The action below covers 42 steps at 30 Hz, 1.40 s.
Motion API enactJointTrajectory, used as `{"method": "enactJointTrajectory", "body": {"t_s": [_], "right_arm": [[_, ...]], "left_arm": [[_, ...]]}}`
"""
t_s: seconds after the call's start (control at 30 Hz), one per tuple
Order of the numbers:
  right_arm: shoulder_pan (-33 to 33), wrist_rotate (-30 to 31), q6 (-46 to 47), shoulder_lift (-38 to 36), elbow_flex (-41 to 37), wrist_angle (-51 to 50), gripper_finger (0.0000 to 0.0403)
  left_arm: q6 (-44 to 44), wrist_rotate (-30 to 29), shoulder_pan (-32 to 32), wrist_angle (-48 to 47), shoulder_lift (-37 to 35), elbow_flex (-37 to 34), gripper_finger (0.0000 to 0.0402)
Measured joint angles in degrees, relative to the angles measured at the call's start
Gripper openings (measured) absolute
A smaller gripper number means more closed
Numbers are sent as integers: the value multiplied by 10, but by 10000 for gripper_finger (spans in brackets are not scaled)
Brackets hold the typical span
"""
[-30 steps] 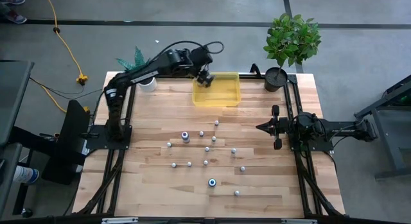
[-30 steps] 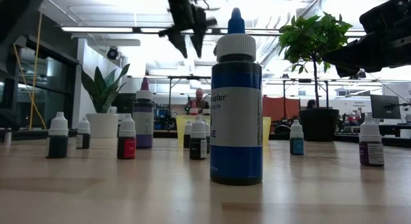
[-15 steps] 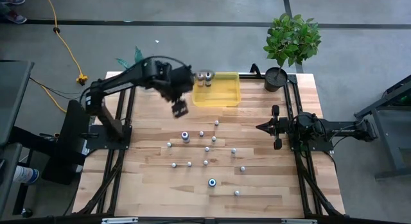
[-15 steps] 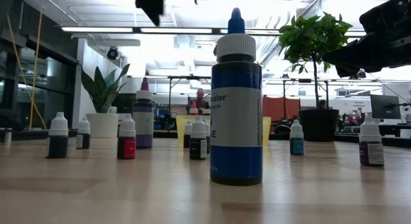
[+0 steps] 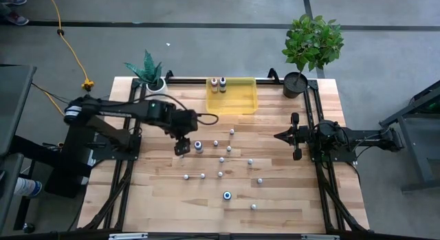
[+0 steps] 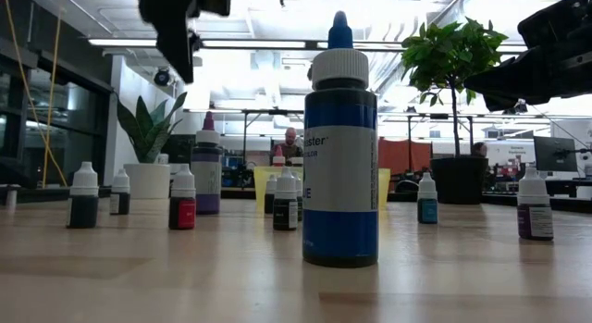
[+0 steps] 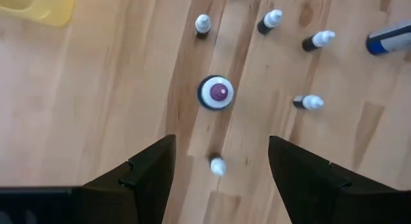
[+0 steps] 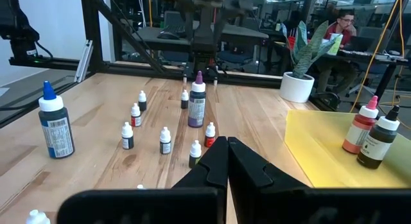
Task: Pick & Place food coloring
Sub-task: Put the large purple food coloring bottle into the yellow bin
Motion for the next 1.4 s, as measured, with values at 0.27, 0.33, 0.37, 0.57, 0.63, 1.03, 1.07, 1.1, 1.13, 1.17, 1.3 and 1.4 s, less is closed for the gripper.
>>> {"method": "enactJointTrajectory", "body": {"t_s": [0.27,0.33,0.37,0.57,0.63,1.03,1.07,1.1,1.13,1.17,1.3,1.4], "right_arm": [[0,0,0,0,0,0,0],[0,0,0,0,0,0,0],[0,0,0,0,0,0,0],[0,0,0,0,0,0,0],[0,0,0,0,0,0,0],[0,0,0,0,0,0,0],[0,0,0,0,0,0,0],[0,0,0,0,0,0,0],[0,0,0,0,0,0,0],[0,0,0,0,0,0,0],[0,0,0,0,0,0,0],[0,0,0,0,0,0,0]], "left_arm": [[42,-29,-2,201,-51,-173,241],[58,-29,-2,235,-58,-202,241],[67,-30,-2,250,-61,-213,241],[132,-29,-2,328,-64,-267,241],[151,-29,-2,364,-64,-280,241],[181,18,-1,416,-55,-293,241],[181,20,-1,417,-52,-293,241],[181,24,-1,420,-50,-293,241],[181,28,-1,425,-48,-293,241],[180,31,-1,430,-46,-293,241],[181,29,-1,432,-45,-293,241],[180,29,0,431,-45,-293,241]]}}
